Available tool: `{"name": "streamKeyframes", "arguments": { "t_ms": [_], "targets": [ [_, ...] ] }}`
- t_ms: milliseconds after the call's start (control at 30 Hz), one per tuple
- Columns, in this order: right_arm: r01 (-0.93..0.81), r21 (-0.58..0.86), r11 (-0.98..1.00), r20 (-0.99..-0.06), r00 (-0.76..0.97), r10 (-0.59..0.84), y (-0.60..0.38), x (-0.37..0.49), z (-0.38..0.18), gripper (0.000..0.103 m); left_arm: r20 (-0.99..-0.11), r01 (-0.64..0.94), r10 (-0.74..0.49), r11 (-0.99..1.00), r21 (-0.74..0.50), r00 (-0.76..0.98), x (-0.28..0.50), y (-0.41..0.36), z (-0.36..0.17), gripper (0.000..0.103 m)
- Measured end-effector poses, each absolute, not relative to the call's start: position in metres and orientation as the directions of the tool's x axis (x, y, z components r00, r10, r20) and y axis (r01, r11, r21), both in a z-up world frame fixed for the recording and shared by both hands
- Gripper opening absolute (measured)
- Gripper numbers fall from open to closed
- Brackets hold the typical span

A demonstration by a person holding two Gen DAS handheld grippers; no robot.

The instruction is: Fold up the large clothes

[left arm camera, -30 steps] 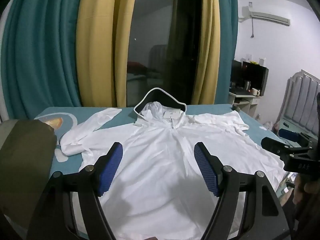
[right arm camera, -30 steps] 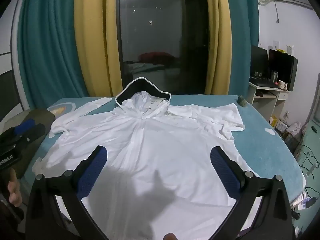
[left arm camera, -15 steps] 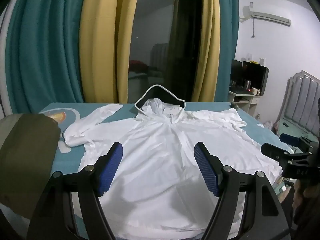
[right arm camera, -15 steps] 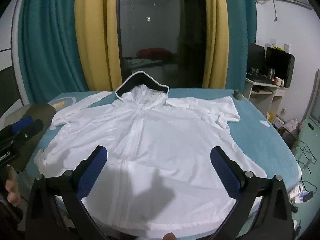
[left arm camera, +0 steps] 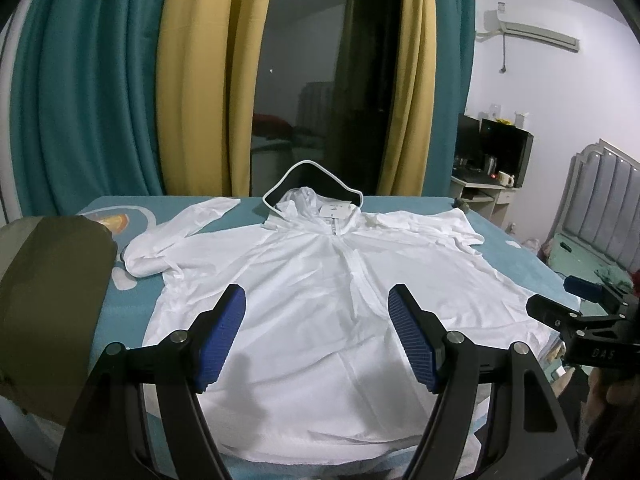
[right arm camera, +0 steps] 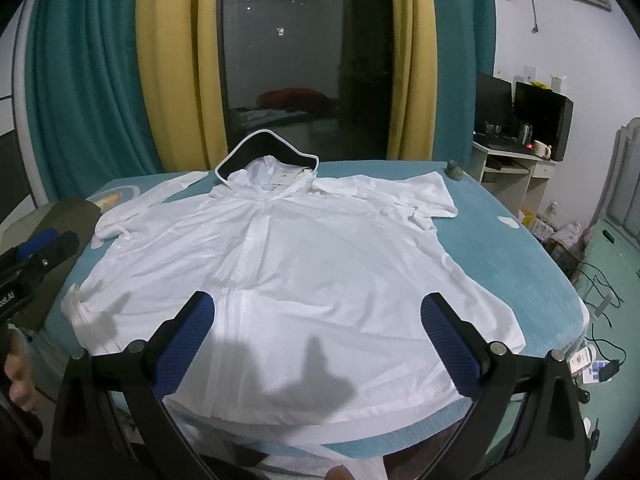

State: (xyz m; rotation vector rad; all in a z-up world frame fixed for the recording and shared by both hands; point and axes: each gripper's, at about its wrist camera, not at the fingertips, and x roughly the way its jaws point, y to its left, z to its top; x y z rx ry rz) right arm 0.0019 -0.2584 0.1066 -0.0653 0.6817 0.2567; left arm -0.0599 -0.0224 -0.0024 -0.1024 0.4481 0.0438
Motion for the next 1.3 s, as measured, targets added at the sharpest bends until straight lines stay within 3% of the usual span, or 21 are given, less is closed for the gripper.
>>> {"name": "streamKeyframes", "arguments": {
  "t_ms": [1300],
  "targets": [
    [-0.252, 0.019, 0.967, -0.622, 0.754, 0.209, -0.259, -0.001, 0.110, 0.102, -0.431, -0.065, 0.019, 0.993, -0.094, 0.902, -0.067, -0.018, -0.004, 0.077]
  ]
}}
